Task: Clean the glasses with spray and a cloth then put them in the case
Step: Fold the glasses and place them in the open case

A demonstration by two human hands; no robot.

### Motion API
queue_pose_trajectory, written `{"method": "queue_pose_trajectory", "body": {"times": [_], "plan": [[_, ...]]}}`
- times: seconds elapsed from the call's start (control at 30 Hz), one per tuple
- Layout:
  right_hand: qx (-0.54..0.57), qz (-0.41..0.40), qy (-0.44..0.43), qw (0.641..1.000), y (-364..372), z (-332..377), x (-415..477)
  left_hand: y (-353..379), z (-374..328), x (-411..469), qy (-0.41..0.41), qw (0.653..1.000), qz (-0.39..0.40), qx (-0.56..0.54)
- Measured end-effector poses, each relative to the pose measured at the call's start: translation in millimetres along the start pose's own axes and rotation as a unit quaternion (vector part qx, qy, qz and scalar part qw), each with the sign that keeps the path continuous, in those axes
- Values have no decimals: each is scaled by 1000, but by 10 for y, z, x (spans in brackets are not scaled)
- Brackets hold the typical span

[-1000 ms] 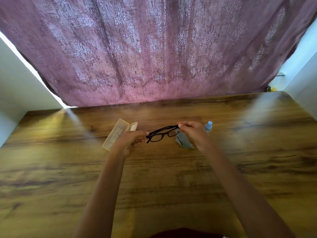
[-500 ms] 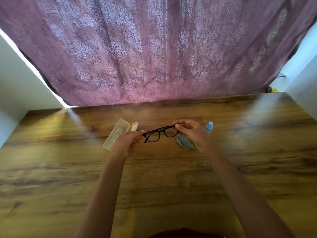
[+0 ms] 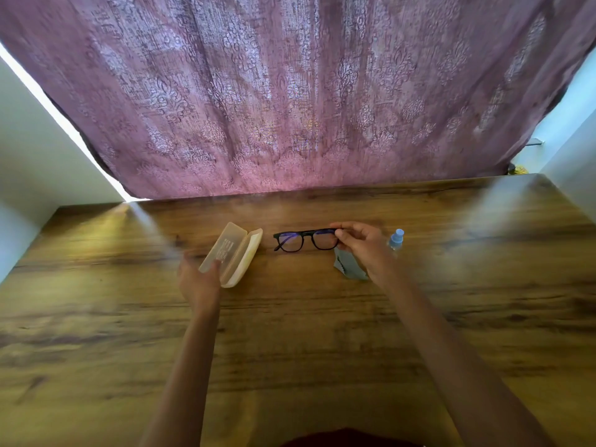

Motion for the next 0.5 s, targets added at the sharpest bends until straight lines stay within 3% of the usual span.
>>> {"method": "queue_pose_trajectory", "body": {"times": [0.3,0.5], "plan": [[-4,-8,5,1000,24,8,-10,169,336,106,-90,991,53,-78],[-17,-19,10,1000,-33,12,-38,221,58,84,-18,997,57,-40]]}}
Point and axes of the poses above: each hand's wrist, its own x-axis towards the middle knuckle, its own y-axis out of the palm, z = x × y, the point moved 10 cm from there along x, towards the middle knuckle, and after that the axes turned 9 degrees about x, right-handed, at the moved point
